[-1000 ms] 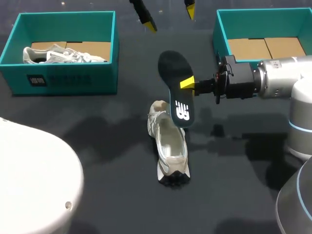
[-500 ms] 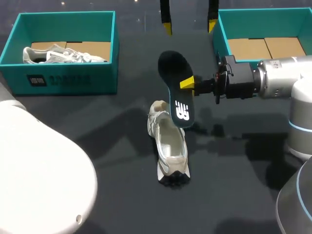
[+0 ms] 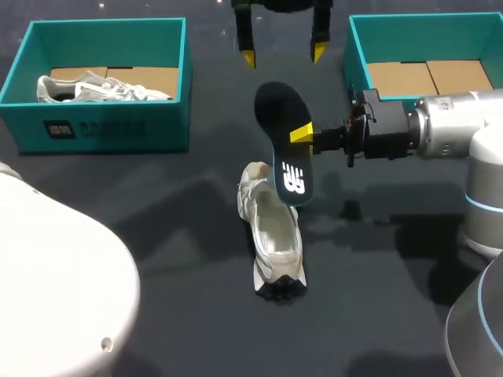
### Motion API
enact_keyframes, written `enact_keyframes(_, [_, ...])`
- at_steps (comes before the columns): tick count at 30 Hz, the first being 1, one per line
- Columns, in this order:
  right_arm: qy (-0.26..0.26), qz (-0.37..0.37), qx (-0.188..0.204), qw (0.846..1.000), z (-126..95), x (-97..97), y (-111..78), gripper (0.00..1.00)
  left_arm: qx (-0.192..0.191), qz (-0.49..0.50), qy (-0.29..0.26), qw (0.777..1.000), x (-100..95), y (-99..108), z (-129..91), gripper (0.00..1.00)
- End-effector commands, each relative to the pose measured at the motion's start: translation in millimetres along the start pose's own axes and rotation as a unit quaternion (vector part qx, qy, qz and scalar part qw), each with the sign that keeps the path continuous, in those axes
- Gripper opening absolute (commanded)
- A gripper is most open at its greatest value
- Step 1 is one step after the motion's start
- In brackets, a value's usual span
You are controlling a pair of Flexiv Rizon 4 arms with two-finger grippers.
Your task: Take the shoe out of the shoebox, open the shoe tongue, remove and reinsert the insole, then place the shoe into the shoebox
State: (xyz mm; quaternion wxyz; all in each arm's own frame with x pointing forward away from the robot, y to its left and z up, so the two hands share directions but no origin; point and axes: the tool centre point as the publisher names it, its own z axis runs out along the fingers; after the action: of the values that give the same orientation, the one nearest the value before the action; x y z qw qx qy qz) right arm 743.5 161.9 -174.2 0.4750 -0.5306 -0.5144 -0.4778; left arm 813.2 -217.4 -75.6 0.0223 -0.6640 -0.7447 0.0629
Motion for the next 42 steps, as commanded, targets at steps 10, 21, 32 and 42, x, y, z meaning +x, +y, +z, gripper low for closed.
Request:
enact_keyframes(10, [-0.001, 0.0, -0.001, 1.0, 1, -0.5, -0.4, 0.0, -0.02, -0.026, -0.356, 0.934, 62.1, -12, 11, 1.0])
enact_keyframes(21, [-0.001, 0.0, -0.001, 1.0, 1, -0.5, -0.4, 0.0, 0.006, -0.033, -0.494, 0.869, 76.6, -7, 35, 1.0])
enact_keyframes(32, [-0.001, 0.0, -0.001, 1.0, 1, -0.5, -0.4, 0.0, -0.009, -0.025, -0.537, 0.843, 85.0, -8, 36, 1.0])
enact_keyframes(42, [-0.001, 0.0, -0.001, 1.0, 1, -0.5, -0.4, 0.0, -0.032, -0.035, -0.589, 0.807, 85.5, -10, 54, 1.0])
